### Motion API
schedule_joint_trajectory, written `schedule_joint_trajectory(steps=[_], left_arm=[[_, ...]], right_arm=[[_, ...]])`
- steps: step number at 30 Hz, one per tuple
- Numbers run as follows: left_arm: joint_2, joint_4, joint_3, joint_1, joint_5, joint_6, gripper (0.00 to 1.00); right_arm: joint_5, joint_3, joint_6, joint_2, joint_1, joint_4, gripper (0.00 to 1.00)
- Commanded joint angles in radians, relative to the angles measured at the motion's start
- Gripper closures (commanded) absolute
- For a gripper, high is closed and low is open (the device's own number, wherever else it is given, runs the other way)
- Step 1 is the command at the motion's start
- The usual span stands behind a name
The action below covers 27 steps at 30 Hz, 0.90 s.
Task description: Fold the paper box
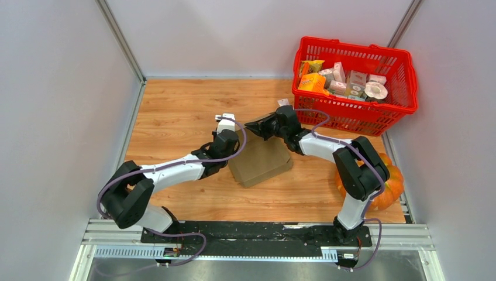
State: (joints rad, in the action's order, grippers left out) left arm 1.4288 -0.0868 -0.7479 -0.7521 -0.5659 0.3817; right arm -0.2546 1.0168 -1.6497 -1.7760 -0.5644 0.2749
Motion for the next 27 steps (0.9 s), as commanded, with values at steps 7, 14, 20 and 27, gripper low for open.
schedule_joint_trajectory(steps=[7,14,20,27], left_arm=[[0.114,0.013,-0.093,-0.047,-0.265,0.086,0.66],[0.283,0.606,-0.355,-0.052,-0.538,0.471,1.0],[0.286,0.568,-0.337,-0.059,-0.505,0.48,1.0],[0.205,0.297,-0.211,-0.072,-0.35,0.289,0.83]], right_arm=[[-0.017,-0.015,-0.051,0.05,-0.023,-0.045,1.0],[0.023,-0.061,-0.105,0.087,-0.04,-0.049,1.0],[0.021,-0.081,-0.13,0.099,-0.043,-0.048,1.0],[0.008,-0.047,-0.03,0.105,-0.032,-0.098,0.94]])
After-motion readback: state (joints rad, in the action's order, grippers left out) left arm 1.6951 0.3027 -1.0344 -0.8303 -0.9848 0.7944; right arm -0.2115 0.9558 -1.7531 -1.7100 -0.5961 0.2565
